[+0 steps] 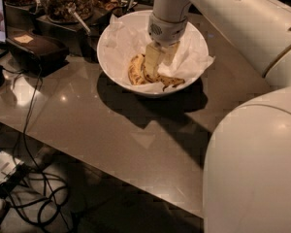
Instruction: Pick banana from white bowl
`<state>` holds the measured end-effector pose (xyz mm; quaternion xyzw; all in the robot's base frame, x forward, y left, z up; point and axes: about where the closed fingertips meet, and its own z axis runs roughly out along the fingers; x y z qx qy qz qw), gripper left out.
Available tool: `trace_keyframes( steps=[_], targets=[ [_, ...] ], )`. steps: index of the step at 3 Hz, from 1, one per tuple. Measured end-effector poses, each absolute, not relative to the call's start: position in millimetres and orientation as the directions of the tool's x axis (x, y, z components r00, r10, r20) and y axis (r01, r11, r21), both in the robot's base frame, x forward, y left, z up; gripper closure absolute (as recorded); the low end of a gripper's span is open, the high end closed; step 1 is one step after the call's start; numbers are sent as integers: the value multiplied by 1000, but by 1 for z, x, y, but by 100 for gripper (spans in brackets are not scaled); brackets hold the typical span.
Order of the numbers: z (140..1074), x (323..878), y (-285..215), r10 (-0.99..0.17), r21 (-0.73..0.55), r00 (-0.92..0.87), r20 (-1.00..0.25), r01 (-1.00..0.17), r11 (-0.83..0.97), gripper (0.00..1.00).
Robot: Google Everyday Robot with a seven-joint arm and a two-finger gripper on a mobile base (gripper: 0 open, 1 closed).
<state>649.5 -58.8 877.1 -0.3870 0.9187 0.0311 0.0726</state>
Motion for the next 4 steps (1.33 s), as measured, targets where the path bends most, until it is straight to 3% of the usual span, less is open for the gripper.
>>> trace_keyframes(
  steps=[4],
  targets=[
    [847, 650, -66, -697, 45, -707, -121, -705, 707, 52]
  ],
)
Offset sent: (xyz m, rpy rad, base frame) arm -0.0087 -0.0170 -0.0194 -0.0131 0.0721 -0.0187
